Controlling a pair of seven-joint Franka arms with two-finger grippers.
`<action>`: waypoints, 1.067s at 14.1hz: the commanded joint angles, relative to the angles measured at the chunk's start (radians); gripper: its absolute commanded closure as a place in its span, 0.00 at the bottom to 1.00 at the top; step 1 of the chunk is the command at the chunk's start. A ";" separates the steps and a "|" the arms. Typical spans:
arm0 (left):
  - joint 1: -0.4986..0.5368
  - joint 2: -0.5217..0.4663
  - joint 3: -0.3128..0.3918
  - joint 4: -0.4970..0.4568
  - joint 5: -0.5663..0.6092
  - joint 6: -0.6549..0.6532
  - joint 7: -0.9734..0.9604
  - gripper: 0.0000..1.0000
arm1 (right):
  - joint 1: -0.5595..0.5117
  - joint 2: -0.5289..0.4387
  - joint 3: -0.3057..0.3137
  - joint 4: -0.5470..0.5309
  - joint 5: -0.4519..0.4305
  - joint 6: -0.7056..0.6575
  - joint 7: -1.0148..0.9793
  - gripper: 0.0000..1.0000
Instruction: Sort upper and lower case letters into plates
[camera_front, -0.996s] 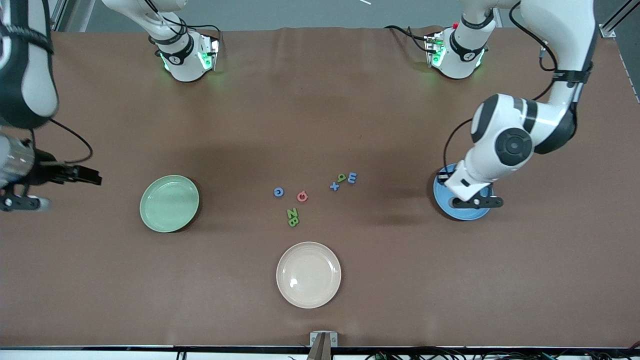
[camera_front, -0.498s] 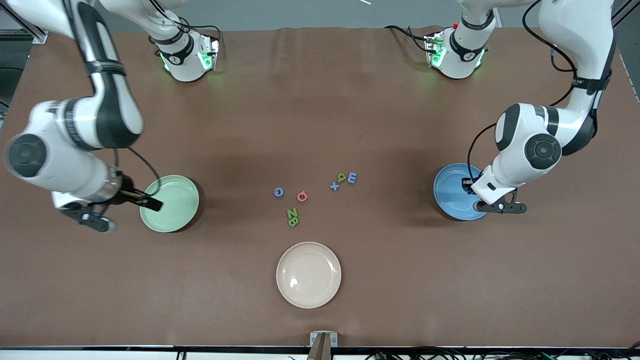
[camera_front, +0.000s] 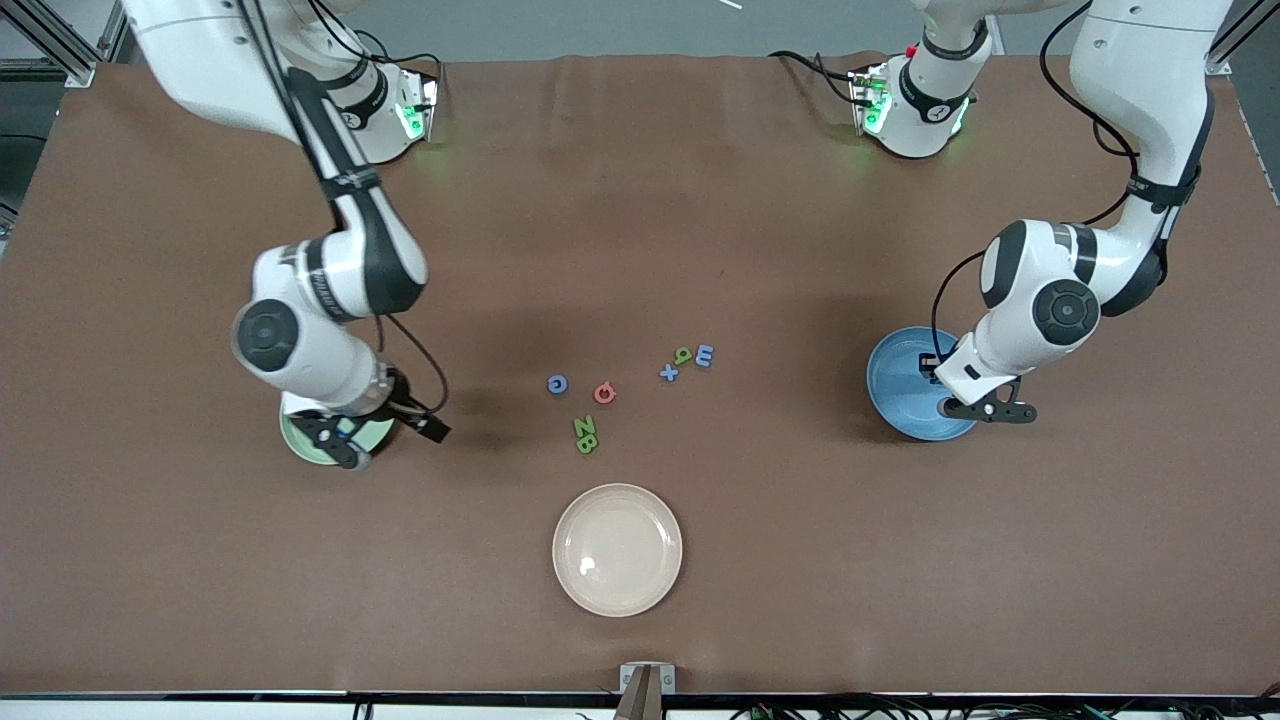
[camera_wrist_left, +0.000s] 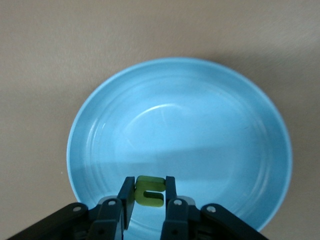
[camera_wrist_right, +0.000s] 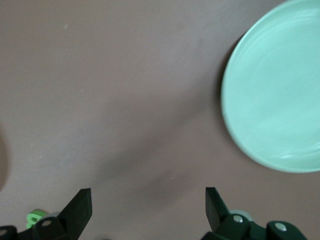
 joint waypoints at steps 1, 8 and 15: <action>0.019 0.012 -0.009 -0.012 0.022 0.018 0.017 0.87 | 0.074 0.051 -0.010 0.005 0.013 0.072 0.126 0.00; 0.019 0.046 -0.009 -0.024 0.022 0.026 0.015 0.84 | 0.203 0.163 -0.018 0.055 -0.002 0.112 0.370 0.08; 0.009 -0.004 -0.017 -0.003 0.022 0.009 0.008 0.00 | 0.267 0.195 -0.019 0.057 -0.062 0.120 0.504 0.29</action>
